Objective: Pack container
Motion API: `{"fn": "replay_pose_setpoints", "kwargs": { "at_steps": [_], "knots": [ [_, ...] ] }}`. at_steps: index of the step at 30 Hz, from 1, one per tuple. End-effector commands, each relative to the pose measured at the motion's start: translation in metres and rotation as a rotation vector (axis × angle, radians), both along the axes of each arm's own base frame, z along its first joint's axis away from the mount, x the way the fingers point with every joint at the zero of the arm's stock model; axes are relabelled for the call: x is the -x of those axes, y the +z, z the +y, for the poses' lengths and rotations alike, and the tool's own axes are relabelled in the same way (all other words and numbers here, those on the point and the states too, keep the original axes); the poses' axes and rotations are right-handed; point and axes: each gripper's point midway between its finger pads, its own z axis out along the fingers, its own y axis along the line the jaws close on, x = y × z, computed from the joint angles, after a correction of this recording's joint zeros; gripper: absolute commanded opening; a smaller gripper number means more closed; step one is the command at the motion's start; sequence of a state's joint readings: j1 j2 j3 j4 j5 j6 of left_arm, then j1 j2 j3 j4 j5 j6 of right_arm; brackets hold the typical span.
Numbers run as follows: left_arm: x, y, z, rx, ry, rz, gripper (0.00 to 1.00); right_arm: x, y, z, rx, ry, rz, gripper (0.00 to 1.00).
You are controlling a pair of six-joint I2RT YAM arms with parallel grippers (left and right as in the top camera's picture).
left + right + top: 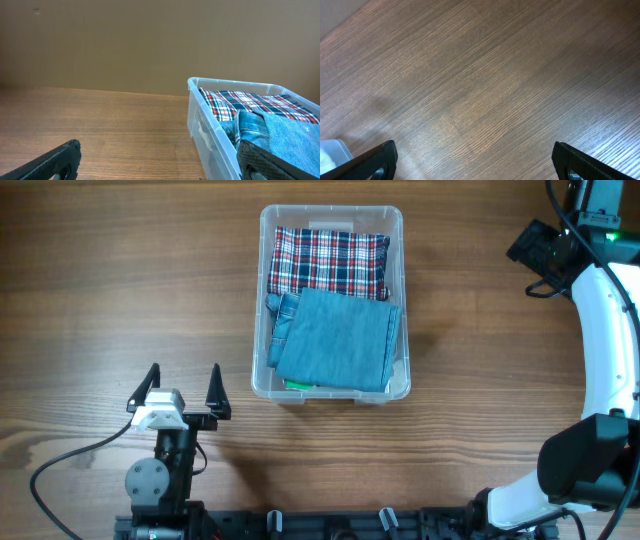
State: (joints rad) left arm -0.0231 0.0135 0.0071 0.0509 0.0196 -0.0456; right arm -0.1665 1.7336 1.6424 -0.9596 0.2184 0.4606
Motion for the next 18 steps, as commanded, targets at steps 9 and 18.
{"fn": "replay_pose_setpoints", "kwargs": {
  "at_steps": [9,18],
  "knots": [
    [0.000,-0.017,0.004,-0.017,0.019,0.066,1.00,0.000,-0.004,-0.004,0.008,-0.021,0.007,1.00],
    [0.001,-0.030,0.004,-0.018,0.018,0.119,1.00,0.000,-0.004,-0.004,0.008,-0.021,0.007,1.00]
  ]
}}
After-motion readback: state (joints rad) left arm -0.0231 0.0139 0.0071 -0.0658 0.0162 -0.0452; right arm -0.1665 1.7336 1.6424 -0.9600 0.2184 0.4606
